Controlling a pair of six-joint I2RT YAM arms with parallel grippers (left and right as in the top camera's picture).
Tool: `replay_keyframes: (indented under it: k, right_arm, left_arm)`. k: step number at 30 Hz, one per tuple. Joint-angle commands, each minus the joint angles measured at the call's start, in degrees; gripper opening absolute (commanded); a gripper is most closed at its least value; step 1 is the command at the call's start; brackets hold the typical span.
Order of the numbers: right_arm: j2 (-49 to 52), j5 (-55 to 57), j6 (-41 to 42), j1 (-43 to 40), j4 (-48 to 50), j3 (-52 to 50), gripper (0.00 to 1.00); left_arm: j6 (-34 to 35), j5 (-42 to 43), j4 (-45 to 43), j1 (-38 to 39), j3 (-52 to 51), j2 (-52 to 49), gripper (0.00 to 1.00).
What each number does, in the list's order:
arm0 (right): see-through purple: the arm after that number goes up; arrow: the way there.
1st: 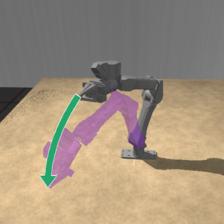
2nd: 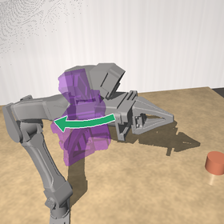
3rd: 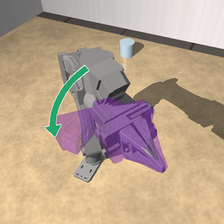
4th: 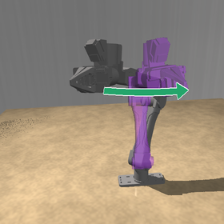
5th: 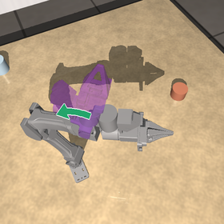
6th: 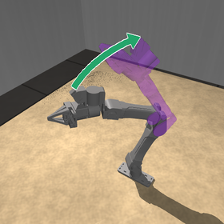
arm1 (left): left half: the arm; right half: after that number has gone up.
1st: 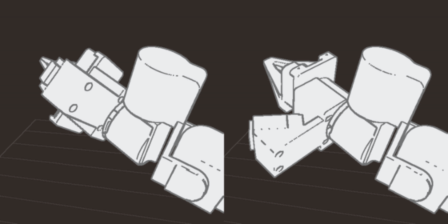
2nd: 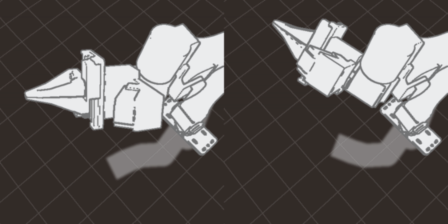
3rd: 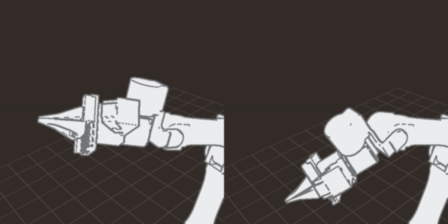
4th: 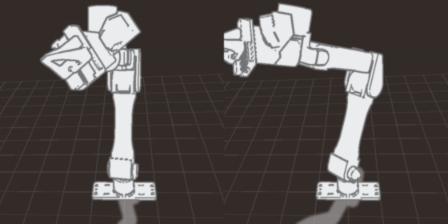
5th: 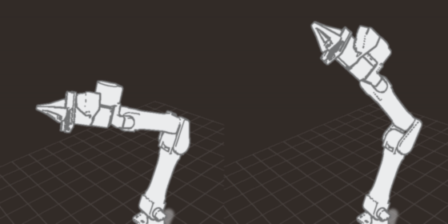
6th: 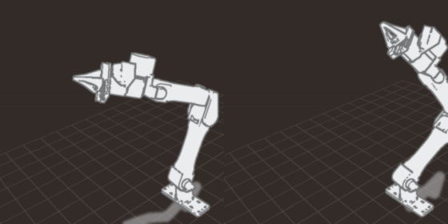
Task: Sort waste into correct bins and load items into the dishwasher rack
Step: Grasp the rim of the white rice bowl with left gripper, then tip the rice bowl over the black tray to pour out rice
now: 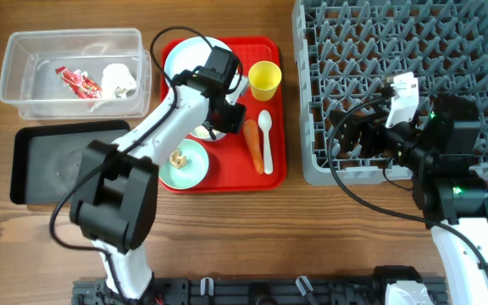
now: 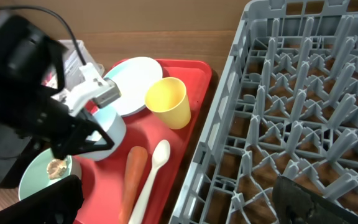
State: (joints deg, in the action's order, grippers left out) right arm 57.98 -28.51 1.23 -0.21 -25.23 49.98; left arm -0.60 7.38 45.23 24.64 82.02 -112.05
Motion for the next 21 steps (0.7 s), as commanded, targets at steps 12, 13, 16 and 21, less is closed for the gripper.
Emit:
replay_keyframes:
  k: [12, 13, 16, 21]
  right_arm:
    - [0.33, -1.14, 0.39, -0.15, 0.59, 1.4, 1.0]
    - [0.33, -1.14, 0.39, -0.15, 0.59, 1.4, 1.0]
    - [0.33, -1.14, 0.39, -0.15, 0.68, 1.4, 1.0]
    - [0.33, -1.11, 0.39, -0.15, 0.42, 1.4, 1.0]
  left_arm:
    - [7.32, 1.75, 5.33, -3.04, 0.57, 21.99, 0.04]
    - [8.26, 1.92, 6.99, -4.22, 0.57, 23.19, 0.04]
    - [10.78, 3.32, 12.44, -8.74, 0.57, 25.7, 0.04]
    - [10.03, 10.75, 21.49, -20.9, 0.37, 26.23, 0.04]
